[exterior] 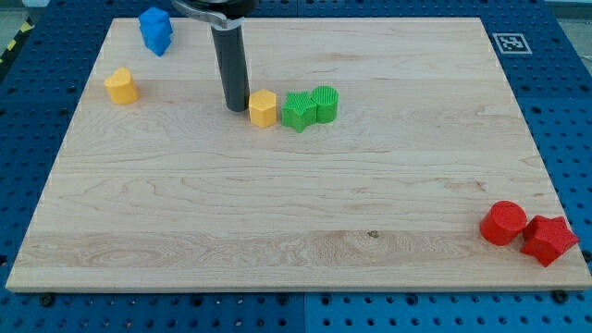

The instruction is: Adjust the green blocks at the center of the board

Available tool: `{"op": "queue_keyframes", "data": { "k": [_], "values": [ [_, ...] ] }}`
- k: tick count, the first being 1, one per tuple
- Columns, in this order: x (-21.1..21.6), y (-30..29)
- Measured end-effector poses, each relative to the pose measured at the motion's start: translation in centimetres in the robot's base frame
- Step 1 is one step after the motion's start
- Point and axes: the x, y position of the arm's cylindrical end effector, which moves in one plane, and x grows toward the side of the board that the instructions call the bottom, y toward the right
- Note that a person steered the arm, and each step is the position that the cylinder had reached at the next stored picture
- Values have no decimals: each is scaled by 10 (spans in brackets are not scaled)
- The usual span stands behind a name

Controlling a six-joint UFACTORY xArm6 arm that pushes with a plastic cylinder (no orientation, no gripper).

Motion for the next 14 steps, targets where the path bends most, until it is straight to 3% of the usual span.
{"op": "queue_keyframes", "data": {
  "k": [2, 4, 5, 6, 10, 11, 14],
  "values": [
    [-52, 25],
    [-3, 97],
    [-9, 100],
    [-41, 109],
    [16, 181],
    [38, 179],
    [18, 139]
  ]
}}
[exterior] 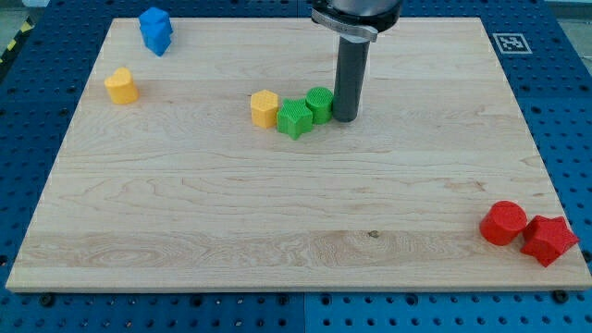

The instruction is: Adjust the green blocks at the center of the board

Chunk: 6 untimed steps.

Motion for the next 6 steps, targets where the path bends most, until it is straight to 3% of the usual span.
{"op": "queue_keyframes", "data": {
  "k": [2, 4, 6],
  "values": [
    [51, 3],
    [46, -39],
    [11, -44]
  ]
}}
